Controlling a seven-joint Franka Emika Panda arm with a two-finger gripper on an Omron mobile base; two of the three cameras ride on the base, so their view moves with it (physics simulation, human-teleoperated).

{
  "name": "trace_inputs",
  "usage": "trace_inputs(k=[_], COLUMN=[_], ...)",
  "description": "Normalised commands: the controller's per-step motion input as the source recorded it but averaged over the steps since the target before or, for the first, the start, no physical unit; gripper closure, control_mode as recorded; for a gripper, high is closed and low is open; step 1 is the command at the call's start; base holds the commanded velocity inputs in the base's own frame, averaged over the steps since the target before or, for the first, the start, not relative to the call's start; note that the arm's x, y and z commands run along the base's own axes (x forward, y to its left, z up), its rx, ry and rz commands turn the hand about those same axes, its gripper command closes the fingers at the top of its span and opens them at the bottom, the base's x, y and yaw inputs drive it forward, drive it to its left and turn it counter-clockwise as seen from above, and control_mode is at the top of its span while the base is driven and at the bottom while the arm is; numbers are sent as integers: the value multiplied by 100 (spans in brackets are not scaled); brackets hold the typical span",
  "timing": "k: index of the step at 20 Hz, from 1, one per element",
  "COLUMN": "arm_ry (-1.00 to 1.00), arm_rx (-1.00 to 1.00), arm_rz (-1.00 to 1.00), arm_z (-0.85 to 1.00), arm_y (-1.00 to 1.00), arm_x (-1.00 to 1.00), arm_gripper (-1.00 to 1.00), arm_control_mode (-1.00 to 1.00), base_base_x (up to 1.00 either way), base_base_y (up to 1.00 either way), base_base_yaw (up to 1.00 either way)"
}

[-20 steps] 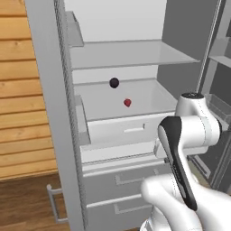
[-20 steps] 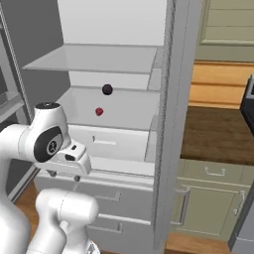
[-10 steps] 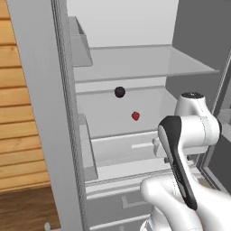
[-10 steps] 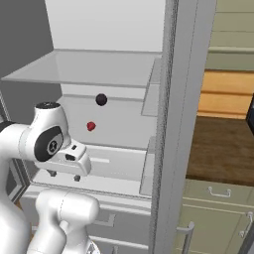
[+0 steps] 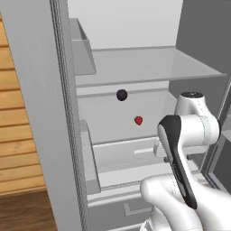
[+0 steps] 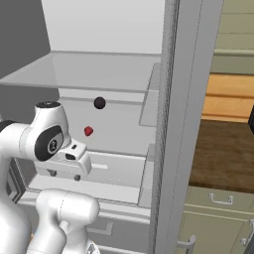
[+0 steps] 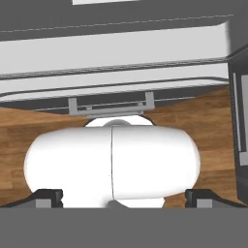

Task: Take the strawberry from the fridge and place it on top of the pancake, located on the dining counter.

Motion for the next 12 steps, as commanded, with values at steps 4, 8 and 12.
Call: trace_inputs(k=[4,8,12], arm_ry=[0,-8,-28], arm_rx=[0,0,0], arm_rz=[0,0,3], arm_z=[0,0,0], arm_y=[0,9,30], arm_x=[0,5,27], arm_gripper=[-100,-100,-100], arm_control_mode=[100,-100,-100], base_base_x=[41,9,0], base_base_y=[18,0,0], base_base_yaw=[0,0,0])
